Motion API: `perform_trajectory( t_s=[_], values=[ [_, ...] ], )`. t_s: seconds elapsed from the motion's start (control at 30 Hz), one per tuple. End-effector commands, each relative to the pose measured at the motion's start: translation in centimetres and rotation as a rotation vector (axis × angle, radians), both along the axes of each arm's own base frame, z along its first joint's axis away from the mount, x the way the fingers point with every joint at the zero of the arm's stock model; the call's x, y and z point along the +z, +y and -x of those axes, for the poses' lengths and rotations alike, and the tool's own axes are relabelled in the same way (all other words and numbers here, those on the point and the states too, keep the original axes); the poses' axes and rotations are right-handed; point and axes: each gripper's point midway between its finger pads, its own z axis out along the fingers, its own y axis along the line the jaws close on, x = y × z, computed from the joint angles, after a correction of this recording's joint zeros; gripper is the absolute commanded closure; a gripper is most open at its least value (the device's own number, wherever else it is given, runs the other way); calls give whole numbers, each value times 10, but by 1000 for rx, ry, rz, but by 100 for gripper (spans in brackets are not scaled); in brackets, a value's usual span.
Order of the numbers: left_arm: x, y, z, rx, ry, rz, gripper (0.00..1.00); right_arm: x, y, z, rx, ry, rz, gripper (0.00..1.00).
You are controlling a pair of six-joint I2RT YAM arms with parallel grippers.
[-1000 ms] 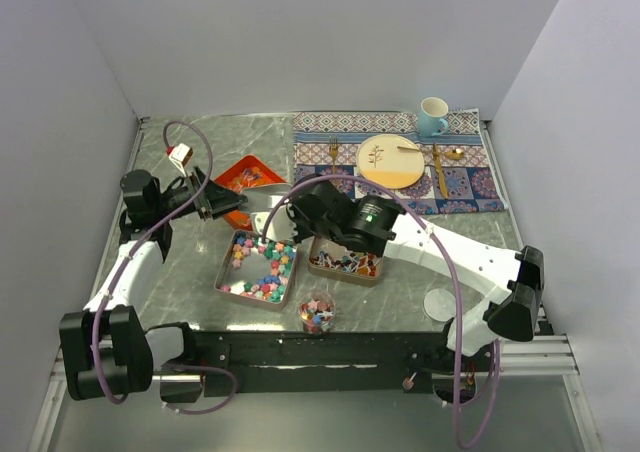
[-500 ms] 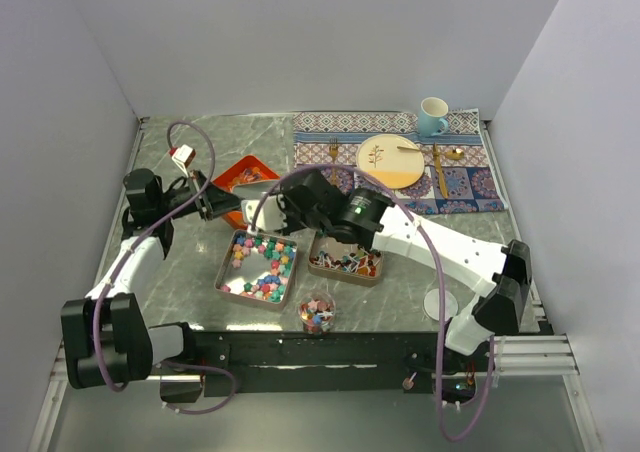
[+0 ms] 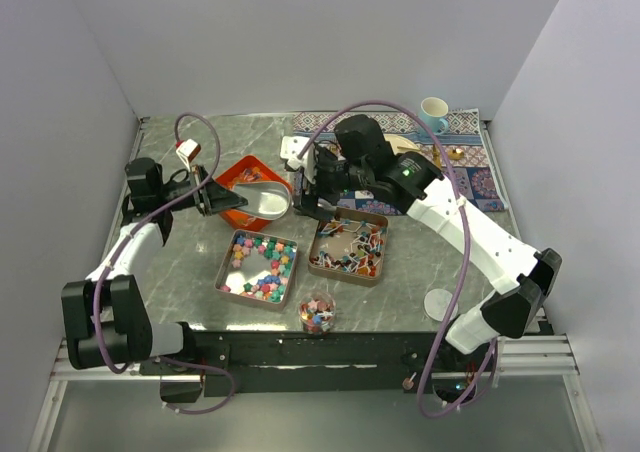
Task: Pack the candies
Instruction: Adjust the spatula.
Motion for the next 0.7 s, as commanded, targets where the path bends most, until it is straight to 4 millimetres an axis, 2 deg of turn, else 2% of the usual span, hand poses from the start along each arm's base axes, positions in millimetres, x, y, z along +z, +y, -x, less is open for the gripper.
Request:
perform_trajectory(
  t_s=[0.0,0.07,0.23,0.4,0.67],
  values=[
    [12,0,1,-49,-70,-5,99,23,5,28,102,89,-84,10],
    [12,0,0,-45,-67,-6,99,19,5,32,126,91,-70,15],
    [12,2,-1,-40,-68,-6,99,7,1,30,124,99,-28,19],
    [16,4,-2,-38,-69,4,99,-10,-4,22,85,85,12,23],
    [18,3,-2,-40,-71,0,99,-24,1,9,37,118,27,31]
  ],
)
